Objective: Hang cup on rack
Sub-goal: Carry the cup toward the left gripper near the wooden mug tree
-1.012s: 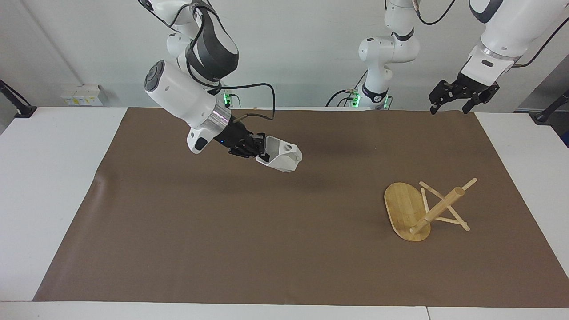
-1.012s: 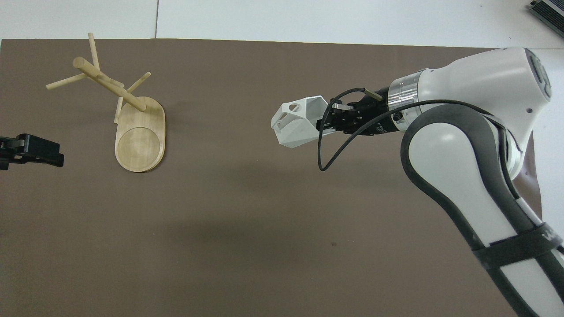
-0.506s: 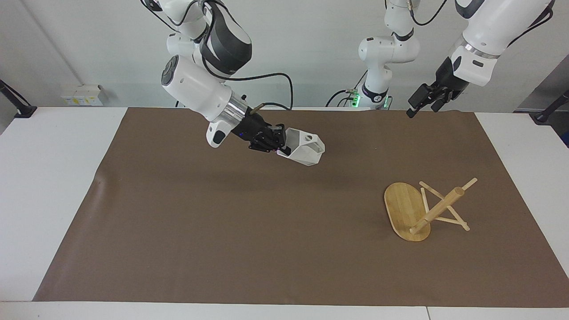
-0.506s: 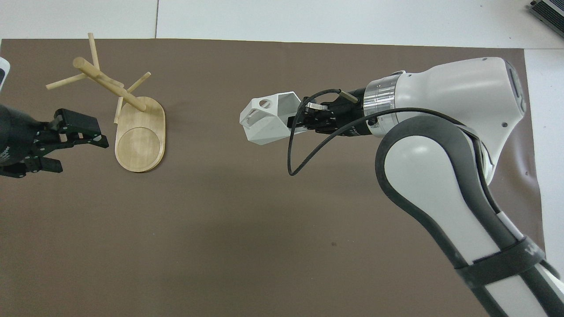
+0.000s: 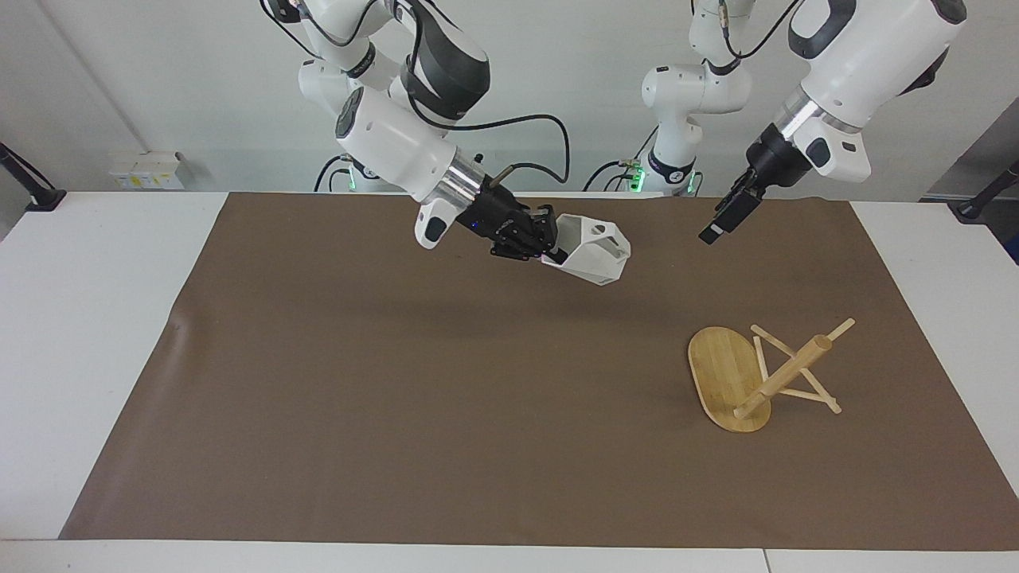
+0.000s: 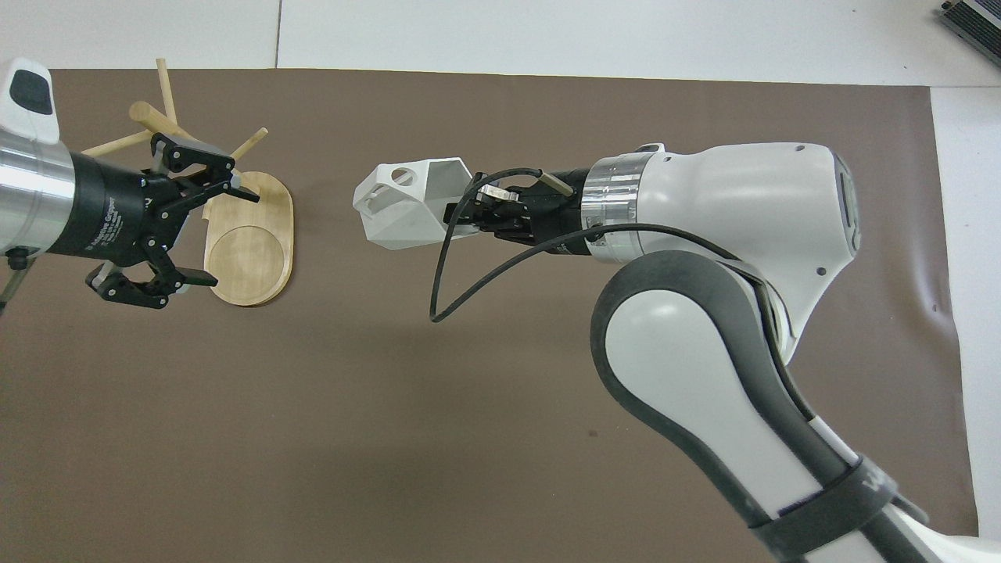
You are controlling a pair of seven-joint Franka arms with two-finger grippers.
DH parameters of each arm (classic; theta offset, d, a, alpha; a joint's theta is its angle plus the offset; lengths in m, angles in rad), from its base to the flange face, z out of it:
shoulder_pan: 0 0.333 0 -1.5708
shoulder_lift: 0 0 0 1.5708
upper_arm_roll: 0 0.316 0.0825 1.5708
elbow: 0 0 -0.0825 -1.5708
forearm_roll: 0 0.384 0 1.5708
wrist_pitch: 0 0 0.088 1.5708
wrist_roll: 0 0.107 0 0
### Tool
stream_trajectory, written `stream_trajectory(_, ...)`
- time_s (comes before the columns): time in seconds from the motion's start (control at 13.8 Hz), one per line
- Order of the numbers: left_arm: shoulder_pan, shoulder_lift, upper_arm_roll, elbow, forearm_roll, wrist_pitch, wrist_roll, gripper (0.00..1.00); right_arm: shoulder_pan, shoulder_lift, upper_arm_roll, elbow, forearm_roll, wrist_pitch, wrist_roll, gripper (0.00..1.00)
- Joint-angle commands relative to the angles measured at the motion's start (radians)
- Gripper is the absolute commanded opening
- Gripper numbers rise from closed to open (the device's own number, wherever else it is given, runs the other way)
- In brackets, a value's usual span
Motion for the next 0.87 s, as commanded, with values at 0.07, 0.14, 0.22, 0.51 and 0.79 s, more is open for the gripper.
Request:
stream_trajectory(0.07,-0.007,0.021,0.012,-0.01,-0.098,0.044,-0.245,1.0,-0.009,0.011,0.099,-0.031,0.035,0.191,0.069,0.0)
stream_trajectory(0.14,-0.006,0.032,0.012,-0.009,-0.121,0.035,-0.268,1.0,-0.009,0.016,0.106,-0.033,0.034,0.211,0.083,0.0)
stream_trajectory(0.22,-0.006,0.052,0.012,0.002,-0.15,0.014,-0.297,1.0,-0.009,0.016,0.113,-0.033,0.034,0.214,0.089,0.0)
stream_trajectory(0.51,-0.004,0.13,0.011,0.057,-0.191,-0.06,-0.363,1.0,-0.007,0.017,0.125,-0.031,0.034,0.216,0.1,0.0)
stream_trajectory(0.79,0.005,0.176,0.015,0.102,-0.231,-0.089,-0.403,1.0,-0.007,0.019,0.139,-0.029,0.034,0.231,0.102,0.0)
